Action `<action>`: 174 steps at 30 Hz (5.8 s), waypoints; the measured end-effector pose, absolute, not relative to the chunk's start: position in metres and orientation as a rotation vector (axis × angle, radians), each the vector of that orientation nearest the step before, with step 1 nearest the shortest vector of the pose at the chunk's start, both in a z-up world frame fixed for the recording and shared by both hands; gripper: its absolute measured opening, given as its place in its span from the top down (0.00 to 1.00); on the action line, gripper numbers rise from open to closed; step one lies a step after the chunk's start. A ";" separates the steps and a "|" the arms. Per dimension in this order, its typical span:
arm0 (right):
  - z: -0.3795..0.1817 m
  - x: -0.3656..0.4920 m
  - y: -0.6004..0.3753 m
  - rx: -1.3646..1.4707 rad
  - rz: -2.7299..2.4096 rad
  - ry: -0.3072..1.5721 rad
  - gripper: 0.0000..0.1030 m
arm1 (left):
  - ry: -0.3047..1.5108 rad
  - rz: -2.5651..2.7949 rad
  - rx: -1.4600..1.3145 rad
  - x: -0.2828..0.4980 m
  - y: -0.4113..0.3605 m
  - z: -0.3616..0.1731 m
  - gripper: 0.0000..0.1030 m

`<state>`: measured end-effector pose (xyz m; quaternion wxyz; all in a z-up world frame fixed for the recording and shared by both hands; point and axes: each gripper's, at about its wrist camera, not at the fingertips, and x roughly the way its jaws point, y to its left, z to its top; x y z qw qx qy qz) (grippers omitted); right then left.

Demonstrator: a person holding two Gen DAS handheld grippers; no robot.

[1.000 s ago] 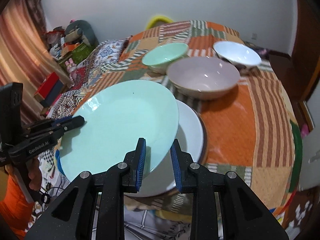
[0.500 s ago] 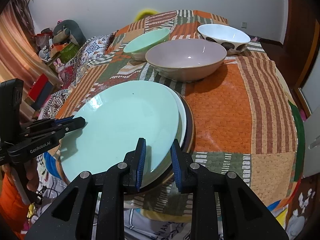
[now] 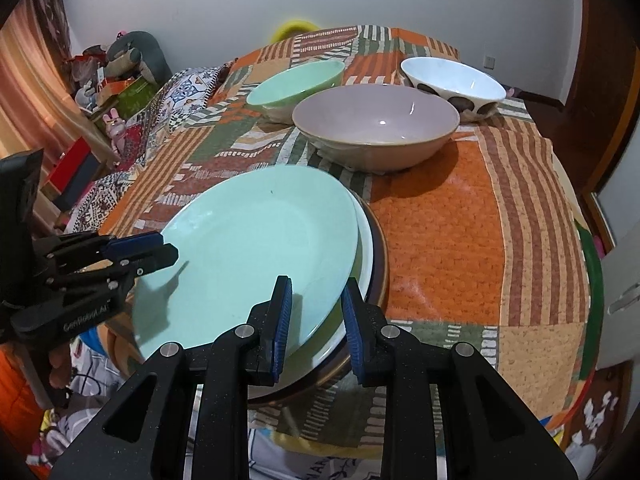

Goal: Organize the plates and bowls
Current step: 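Lower the pale green plate onto the white plate and open both grippers, then move both grippers to the rim of the large pale pink bowl, then close both grippers on the pale pink bowl rim, then lift the pale pink bowl with both grippers over the plate stack, then lower the pale pink bowl onto the pale green plate and open both grippers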

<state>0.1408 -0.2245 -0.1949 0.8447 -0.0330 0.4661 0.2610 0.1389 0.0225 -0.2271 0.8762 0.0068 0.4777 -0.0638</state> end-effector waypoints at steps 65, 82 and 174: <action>-0.188 0.276 -0.269 0.081 0.441 0.871 0.59 | 0.999 -0.168 -0.085 0.325 -0.006 -0.223 0.81; -0.189 0.273 -0.270 0.108 0.494 0.941 0.75 | 1.002 -0.217 -0.107 0.302 -0.009 -0.210 0.86; -0.195 0.154 -0.057 -0.240 0.849 0.972 0.67 | 0.947 0.245 -0.316 0.082 0.207 -0.222 0.85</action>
